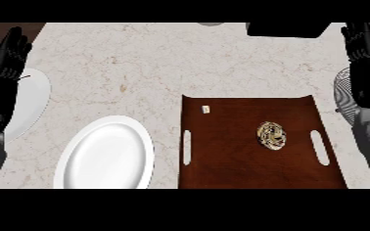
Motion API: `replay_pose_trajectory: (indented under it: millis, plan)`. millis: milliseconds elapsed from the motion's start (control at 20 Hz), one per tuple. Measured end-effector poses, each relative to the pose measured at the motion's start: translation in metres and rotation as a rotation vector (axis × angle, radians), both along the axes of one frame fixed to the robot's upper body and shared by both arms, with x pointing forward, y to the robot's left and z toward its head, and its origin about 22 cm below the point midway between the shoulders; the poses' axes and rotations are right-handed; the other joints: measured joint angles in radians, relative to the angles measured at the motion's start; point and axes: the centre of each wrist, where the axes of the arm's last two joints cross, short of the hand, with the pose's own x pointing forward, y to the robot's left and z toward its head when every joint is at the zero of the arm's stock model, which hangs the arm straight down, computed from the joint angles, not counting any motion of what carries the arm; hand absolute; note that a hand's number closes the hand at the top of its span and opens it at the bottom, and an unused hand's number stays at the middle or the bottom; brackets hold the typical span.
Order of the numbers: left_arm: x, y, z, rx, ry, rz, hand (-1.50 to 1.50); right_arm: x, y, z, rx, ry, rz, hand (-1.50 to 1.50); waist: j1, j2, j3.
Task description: Pick the cupcake from the tray and place it in the tiered basket
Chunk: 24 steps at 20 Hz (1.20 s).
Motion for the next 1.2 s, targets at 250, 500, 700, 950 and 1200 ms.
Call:
replay_pose_trajectory:
  millis: [250, 500, 700, 950, 1200]
  plan:
    - [-0.007, -0.028, -0.032, -0.099, 0.124, -0.086, 0.0, 0.007, 0.047, -0.028, 0.135, 0.126, -0.021, -1.5, -0.024, 0.017, -0.003]
    - [-0.018, -0.065, -0.082, -0.226, 0.296, -0.209, 0.0, 0.008, 0.103, -0.071, 0.241, 0.288, -0.137, -1.5, -0.029, 0.031, -0.005]
    - [-0.017, -0.077, -0.11, -0.28, 0.36, -0.248, 0.0, 0.006, 0.152, -0.081, 0.274, 0.231, -0.149, -1.5, -0.036, 0.025, -0.003]
    - [-0.028, -0.084, -0.129, -0.309, 0.394, -0.25, 0.0, 0.0, 0.164, -0.056, 0.088, 0.23, -0.158, -1.5, -0.053, 0.012, -0.005]
    - [-0.027, -0.082, -0.134, -0.308, 0.403, -0.228, 0.0, 0.004, 0.142, -0.047, -0.242, 0.396, -0.179, -1.5, -0.077, -0.001, -0.012]
